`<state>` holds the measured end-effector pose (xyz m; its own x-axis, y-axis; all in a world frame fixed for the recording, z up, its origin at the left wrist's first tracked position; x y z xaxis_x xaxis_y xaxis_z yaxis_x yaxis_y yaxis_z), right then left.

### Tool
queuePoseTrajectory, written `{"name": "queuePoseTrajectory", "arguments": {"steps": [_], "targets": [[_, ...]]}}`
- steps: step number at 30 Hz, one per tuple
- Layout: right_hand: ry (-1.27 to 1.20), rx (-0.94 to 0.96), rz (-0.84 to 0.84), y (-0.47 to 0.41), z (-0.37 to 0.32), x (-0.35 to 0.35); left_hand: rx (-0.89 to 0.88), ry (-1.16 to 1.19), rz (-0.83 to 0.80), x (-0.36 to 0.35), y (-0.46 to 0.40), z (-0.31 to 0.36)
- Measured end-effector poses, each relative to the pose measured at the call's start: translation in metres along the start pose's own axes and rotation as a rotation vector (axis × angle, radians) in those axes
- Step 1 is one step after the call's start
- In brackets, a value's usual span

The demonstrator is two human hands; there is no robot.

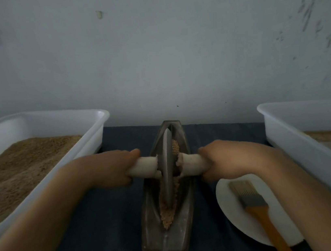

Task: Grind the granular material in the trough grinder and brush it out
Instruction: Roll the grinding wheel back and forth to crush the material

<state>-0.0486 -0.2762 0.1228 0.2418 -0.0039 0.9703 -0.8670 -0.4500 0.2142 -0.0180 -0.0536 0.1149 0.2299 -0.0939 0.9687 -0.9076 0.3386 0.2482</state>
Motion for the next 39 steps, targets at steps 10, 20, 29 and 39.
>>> {"name": "queuePoseTrajectory", "arguments": {"steps": [10, 20, 29, 39], "targets": [[-0.008, 0.012, -0.007, -0.002, 0.001, 0.002, 0.003, 0.042, -0.022, -0.001, -0.005, -0.002], [0.338, -0.022, 0.518, -0.039, 0.032, -0.023, 0.085, -0.071, 0.628, -0.023, -0.047, -0.001], [0.113, -0.026, 0.144, -0.012, 0.009, -0.01, 0.043, -0.083, 0.248, -0.008, -0.016, 0.002], [0.009, 0.031, -0.064, 0.01, -0.005, 0.001, -0.022, 0.057, -0.053, 0.001, 0.007, -0.001]]}}
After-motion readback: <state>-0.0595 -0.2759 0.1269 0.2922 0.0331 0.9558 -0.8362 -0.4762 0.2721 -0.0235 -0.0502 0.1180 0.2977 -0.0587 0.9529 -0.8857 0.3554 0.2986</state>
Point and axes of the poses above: each hand's wrist, its own y-axis away from the middle knuckle, its own x-axis out of the back of the hand, z = x × y, the point moved 1 cm from there along -y, towards the middle knuckle, and after that the axes turned 10 degrees about x, right-handed, at the moved point
